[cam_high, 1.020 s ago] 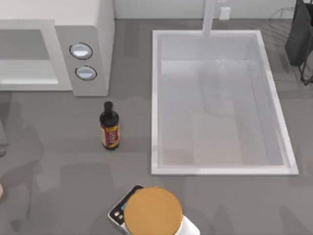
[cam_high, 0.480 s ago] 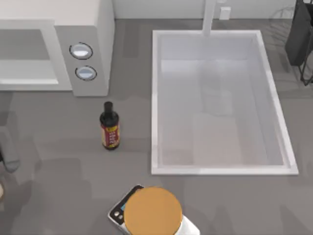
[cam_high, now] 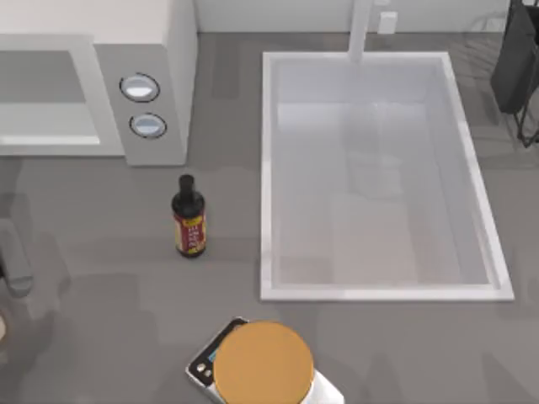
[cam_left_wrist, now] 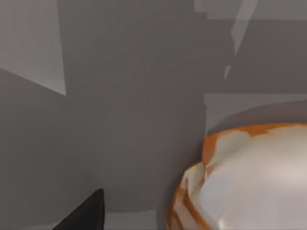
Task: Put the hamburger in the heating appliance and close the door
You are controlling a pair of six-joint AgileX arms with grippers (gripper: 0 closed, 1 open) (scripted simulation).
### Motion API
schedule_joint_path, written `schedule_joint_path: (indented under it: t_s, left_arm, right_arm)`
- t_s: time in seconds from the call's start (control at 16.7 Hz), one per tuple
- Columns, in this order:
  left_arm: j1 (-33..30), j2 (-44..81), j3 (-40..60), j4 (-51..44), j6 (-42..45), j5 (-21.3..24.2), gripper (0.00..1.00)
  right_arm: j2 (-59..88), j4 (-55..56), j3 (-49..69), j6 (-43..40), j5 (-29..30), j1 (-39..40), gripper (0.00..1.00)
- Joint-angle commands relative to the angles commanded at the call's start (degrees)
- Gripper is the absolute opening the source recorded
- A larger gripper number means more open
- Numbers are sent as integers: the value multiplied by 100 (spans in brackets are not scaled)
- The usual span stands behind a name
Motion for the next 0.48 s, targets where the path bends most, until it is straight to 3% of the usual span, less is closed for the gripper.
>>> schedule_joint_path:
  t_s: [0.48]
  left_arm:
    - [0, 0, 0, 0, 0, 0, 25]
  right_arm:
    - [0, 0, 0, 0, 0, 0, 100]
